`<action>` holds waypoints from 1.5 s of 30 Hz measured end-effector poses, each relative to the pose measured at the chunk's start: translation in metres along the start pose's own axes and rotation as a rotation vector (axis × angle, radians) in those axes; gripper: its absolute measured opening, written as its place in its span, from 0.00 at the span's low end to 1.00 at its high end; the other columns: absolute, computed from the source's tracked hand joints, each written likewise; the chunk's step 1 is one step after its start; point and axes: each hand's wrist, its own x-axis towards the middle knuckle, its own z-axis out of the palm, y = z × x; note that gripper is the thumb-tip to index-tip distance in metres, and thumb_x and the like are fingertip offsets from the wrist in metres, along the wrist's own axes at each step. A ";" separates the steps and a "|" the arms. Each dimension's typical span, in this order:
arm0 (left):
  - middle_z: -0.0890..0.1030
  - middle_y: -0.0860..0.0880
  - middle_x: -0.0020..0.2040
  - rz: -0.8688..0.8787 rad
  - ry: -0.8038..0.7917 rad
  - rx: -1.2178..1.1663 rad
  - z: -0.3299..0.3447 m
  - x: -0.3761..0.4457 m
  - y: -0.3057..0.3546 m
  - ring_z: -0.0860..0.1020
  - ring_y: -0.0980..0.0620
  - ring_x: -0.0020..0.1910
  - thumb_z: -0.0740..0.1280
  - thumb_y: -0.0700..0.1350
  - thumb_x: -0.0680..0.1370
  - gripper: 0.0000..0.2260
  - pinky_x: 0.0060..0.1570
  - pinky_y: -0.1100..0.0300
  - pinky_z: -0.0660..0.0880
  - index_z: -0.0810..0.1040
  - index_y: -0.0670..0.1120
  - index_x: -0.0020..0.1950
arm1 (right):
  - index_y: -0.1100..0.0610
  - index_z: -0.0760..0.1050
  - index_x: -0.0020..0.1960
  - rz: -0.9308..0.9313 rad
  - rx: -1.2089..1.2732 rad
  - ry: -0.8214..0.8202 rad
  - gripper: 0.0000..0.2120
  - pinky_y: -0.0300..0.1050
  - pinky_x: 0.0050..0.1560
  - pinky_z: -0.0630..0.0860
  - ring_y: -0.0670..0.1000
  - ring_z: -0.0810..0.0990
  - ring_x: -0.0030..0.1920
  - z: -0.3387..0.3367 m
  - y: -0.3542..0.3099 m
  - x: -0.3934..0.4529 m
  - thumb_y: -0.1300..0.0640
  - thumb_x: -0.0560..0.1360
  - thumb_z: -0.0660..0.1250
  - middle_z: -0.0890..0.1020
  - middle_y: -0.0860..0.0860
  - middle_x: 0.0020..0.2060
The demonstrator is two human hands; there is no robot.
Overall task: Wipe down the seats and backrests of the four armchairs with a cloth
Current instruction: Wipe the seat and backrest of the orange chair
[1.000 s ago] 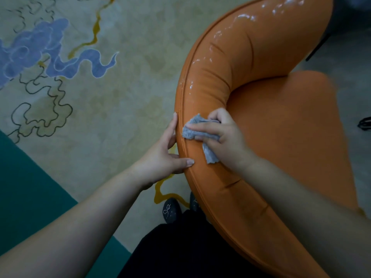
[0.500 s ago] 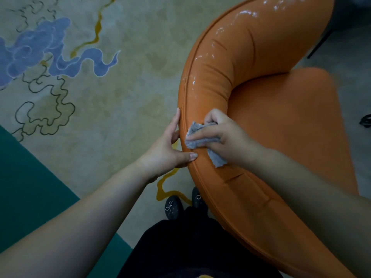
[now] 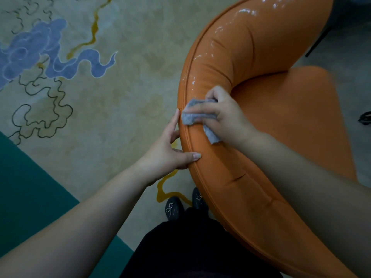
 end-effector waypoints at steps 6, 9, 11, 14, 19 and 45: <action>0.69 0.63 0.63 0.076 0.062 0.129 -0.001 0.007 0.008 0.83 0.49 0.50 0.77 0.42 0.69 0.51 0.45 0.50 0.82 0.45 0.67 0.76 | 0.54 0.80 0.58 0.061 0.070 0.184 0.16 0.29 0.55 0.66 0.46 0.68 0.46 0.009 0.010 -0.006 0.62 0.71 0.71 0.66 0.55 0.44; 0.68 0.55 0.69 0.064 0.094 0.184 -0.003 0.016 0.016 0.81 0.49 0.54 0.77 0.45 0.68 0.50 0.49 0.48 0.81 0.45 0.66 0.76 | 0.53 0.80 0.59 0.165 0.095 0.258 0.16 0.30 0.55 0.67 0.48 0.69 0.47 0.006 0.017 0.014 0.62 0.72 0.71 0.65 0.54 0.44; 0.67 0.54 0.70 0.058 0.108 0.240 -0.005 0.021 0.022 0.81 0.50 0.53 0.78 0.46 0.68 0.50 0.49 0.49 0.81 0.45 0.65 0.77 | 0.53 0.80 0.58 0.263 0.172 0.361 0.15 0.31 0.56 0.67 0.43 0.69 0.46 0.002 0.018 0.027 0.62 0.72 0.71 0.65 0.51 0.45; 0.68 0.54 0.70 0.071 0.124 0.284 -0.008 0.027 0.031 0.80 0.50 0.56 0.78 0.45 0.69 0.49 0.50 0.48 0.81 0.47 0.63 0.77 | 0.54 0.81 0.56 0.130 0.160 0.276 0.15 0.30 0.54 0.67 0.43 0.70 0.45 0.007 0.012 0.024 0.63 0.71 0.71 0.65 0.49 0.43; 0.68 0.54 0.69 0.052 0.113 0.224 -0.014 0.040 0.036 0.83 0.51 0.47 0.76 0.43 0.71 0.46 0.41 0.47 0.82 0.49 0.64 0.77 | 0.53 0.81 0.56 0.225 0.142 0.298 0.14 0.24 0.55 0.64 0.45 0.69 0.46 0.005 0.015 0.044 0.63 0.72 0.71 0.64 0.48 0.43; 0.69 0.53 0.69 -0.014 -0.181 0.210 -0.075 0.104 0.071 0.84 0.53 0.46 0.79 0.49 0.62 0.56 0.41 0.54 0.82 0.43 0.52 0.79 | 0.55 0.82 0.54 0.331 0.004 0.308 0.13 0.24 0.50 0.64 0.42 0.67 0.44 0.003 0.006 0.092 0.66 0.72 0.70 0.64 0.54 0.44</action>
